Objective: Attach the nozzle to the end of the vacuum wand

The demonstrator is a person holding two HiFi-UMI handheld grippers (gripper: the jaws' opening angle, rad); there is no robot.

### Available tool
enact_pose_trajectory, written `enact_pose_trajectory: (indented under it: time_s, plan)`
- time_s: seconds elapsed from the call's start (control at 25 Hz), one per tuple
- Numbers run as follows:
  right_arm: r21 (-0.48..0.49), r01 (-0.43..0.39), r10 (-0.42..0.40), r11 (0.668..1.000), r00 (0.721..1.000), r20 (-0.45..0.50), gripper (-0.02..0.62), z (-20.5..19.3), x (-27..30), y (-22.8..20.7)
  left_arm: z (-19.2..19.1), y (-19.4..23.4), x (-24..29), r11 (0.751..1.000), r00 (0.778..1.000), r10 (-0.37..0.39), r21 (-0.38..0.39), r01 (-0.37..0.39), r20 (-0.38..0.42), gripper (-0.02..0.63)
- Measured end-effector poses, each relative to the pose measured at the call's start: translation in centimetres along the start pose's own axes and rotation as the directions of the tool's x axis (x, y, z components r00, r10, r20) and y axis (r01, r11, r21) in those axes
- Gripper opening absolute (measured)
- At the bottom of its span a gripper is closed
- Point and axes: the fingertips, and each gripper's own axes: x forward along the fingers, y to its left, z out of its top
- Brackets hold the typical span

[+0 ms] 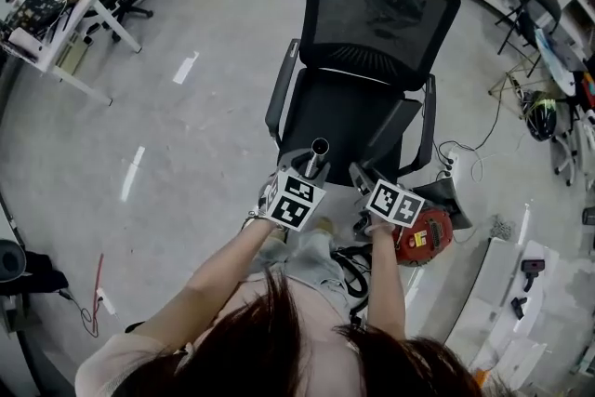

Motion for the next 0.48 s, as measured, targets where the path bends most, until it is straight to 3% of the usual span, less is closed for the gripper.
enact_pose_trajectory:
  time_s: [0.48]
  plan:
    - [0.031, -0.004, -0.003, 1.000, 0.978, 0.208, 0.178, 1.0, -5.4, 7.6, -1.1, -1.3, -3.2, 0.994, 0.995, -0.101, 0.053, 0.101, -0.006, 0.158]
